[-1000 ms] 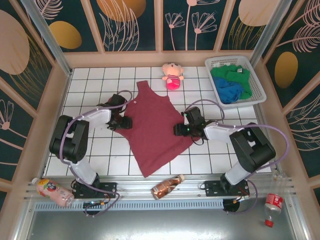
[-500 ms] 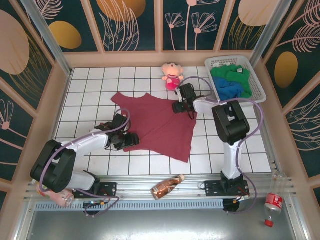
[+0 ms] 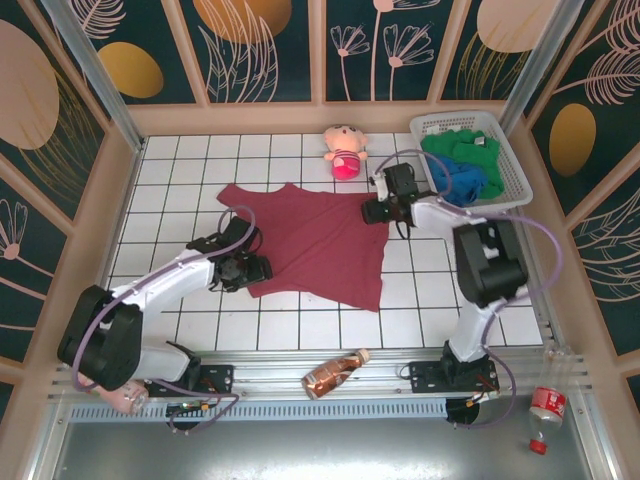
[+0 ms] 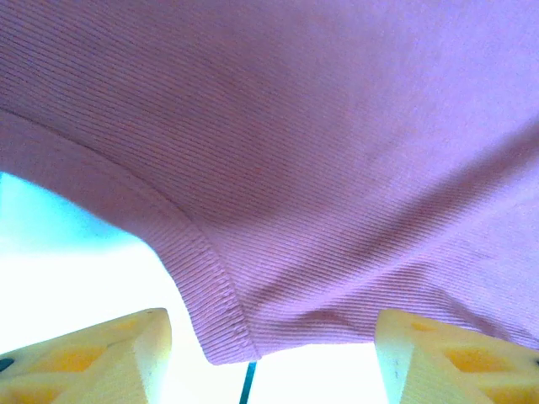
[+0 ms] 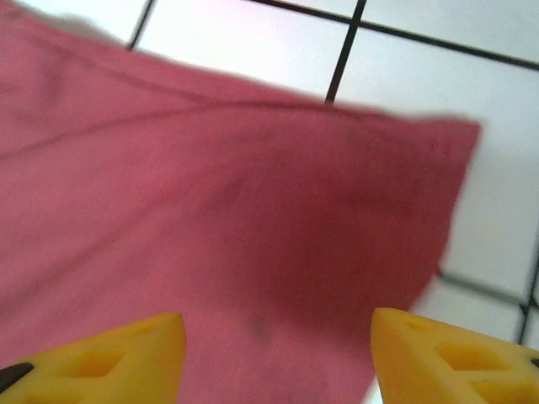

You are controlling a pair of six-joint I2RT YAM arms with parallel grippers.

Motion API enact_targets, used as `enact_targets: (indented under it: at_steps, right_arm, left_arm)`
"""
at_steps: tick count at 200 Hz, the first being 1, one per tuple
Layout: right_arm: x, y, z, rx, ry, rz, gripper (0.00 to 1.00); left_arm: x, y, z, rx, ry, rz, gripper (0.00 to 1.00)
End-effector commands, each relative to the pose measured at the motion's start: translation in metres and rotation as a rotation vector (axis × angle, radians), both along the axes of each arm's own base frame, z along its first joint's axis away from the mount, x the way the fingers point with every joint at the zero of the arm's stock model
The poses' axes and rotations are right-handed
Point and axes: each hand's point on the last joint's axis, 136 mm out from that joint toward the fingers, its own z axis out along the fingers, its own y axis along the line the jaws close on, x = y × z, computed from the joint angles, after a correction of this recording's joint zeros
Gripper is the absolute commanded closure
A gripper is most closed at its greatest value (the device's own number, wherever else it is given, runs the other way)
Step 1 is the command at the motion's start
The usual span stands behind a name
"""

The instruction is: Fold and stack the tank tops

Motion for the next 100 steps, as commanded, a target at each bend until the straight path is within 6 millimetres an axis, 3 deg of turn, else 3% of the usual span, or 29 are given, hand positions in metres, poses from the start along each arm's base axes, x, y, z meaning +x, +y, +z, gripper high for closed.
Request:
enact_targets:
  at_steps: [1,12,27,57,82,100]
  right_arm:
    - [-0.058,0.008,0.029,0.192,0.089,-0.051,0.4]
    - [-0.094,0.011,0.028,0.239,0.163,-0.08,0.41]
    - [-0.13,0.008,0.022,0.251,0.262,-0.148,0.42]
    - [-0.196,0.022,0.009,0.187,0.381,-0.131,0.44]
    - [-0.235,0.025,-0.009,0.088,0.419,-0.079,0.44]
    - [-0.247,0.017,-0.021,0.017,0.442,-0.083,0.43]
  left_arm:
    - [-0.011,0.014,0.006,0.042,0.026,0.024,0.36]
    - [-0.017,0.0,0.002,-0.057,0.051,0.033,0.37]
    - [-0.031,-0.014,-0.005,-0.181,0.088,0.071,0.4]
    - [-0.043,-0.006,-0.013,-0.165,0.105,0.091,0.42]
    - [-0.042,-0.015,-0.024,-0.206,0.11,0.095,0.43]
    - [-0.039,-0.019,-0.029,-0.237,0.094,0.107,0.45]
